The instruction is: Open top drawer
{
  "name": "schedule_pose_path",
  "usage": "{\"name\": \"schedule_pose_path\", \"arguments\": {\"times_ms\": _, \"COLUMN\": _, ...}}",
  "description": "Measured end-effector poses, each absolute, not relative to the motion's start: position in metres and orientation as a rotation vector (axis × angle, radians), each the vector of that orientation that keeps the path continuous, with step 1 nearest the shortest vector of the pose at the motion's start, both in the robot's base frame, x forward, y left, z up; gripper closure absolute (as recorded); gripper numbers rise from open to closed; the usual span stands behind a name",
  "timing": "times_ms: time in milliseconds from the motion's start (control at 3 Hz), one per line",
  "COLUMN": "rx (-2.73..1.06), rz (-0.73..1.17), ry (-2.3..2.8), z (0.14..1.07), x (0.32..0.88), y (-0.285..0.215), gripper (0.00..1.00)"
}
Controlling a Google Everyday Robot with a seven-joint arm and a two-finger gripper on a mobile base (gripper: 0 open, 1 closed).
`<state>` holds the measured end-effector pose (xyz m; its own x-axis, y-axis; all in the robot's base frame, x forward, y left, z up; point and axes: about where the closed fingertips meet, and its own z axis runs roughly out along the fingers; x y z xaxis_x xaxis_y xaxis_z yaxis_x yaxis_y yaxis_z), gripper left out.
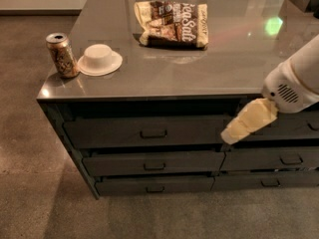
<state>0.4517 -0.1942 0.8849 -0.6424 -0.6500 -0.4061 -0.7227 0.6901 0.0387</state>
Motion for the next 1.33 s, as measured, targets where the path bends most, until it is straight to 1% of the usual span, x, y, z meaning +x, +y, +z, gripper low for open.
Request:
{"name": "schedule_pose_path", "arguments": {"times_ms": 667, "rx": -0.531, "rz": 0.451, "ry": 2.583, "z": 0.879, "x": 0.461, "y": -0.163, "gripper": 0.00}}
{"name": "schedule_pose_path", "arguments": {"times_ms": 1000, "rx": -0.372, "rz": 0.553, "ry": 2.593, "z": 0.870, "x": 0.473, "y": -0.148, "gripper": 0.00}}
{"name": "schedule_pose_path", "arguments": {"times_ms": 1333, "rx": -0.374, "rz": 0.553, "ry": 2.593, "z": 0.870, "x": 0.473, "y": -0.147, "gripper": 0.00}}
